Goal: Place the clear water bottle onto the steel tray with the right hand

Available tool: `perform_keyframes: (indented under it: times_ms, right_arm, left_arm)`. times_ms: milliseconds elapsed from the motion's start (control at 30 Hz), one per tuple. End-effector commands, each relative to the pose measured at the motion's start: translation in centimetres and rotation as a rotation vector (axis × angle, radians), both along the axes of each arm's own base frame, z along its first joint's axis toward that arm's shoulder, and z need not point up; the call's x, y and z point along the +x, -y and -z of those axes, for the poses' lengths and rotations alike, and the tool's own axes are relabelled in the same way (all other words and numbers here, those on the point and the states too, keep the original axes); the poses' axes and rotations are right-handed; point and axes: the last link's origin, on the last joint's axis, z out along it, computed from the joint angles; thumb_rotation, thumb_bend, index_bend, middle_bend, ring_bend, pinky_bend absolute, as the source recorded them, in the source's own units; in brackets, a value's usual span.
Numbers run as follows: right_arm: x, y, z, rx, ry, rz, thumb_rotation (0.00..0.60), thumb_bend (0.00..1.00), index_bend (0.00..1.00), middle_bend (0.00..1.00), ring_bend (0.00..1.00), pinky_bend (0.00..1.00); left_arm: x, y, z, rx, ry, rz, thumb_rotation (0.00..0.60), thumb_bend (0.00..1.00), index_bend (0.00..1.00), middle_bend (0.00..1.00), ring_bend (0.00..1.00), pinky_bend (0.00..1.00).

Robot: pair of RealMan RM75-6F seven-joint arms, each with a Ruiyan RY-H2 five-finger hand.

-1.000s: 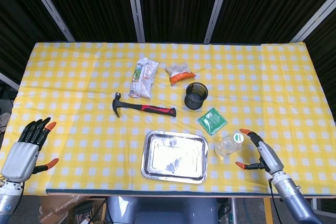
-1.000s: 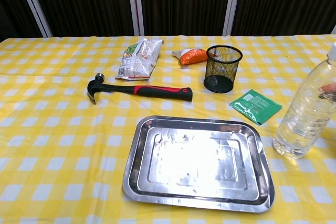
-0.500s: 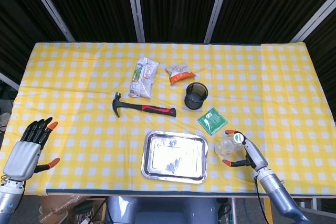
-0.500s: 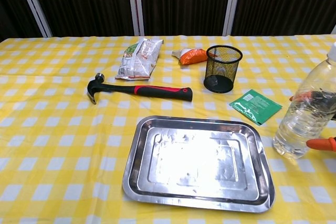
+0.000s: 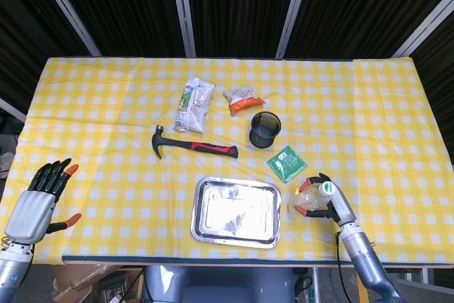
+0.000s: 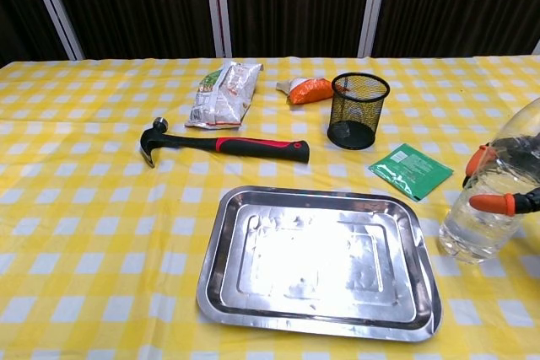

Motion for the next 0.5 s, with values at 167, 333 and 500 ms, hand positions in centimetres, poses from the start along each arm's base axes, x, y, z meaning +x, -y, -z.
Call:
perform_keyframes:
  times_ms: [167, 333, 500]
  right_arm:
    - [0.4, -0.1, -0.4, -0.007, 0.004, 0.009, 0.600, 0.30, 0.65, 0.54, 0.26, 0.00]
    - [1.3, -0.2, -2.0, -0.039, -0.006, -0.020, 0.600, 0.30, 0.65, 0.54, 0.26, 0.00]
    - [2.6, -1.2, -4.2, -0.068, 0.009, -0.039, 0.600, 0.33, 0.65, 0.54, 0.26, 0.00]
  left_arm:
    - [0.0, -0.1, -0.1, 0.005, 0.003, -0.002, 0.600, 0.18, 0.06, 0.00, 0.00, 0.00]
    - [-0.1, -0.1, -0.4, 0.013, 0.010, -0.003, 0.600, 0.18, 0.06, 0.00, 0.00, 0.00]
    - [-0.2, -0.1, -0.6, 0.020, 0.015, -0.006, 0.600, 0.18, 0.06, 0.00, 0.00, 0.00]
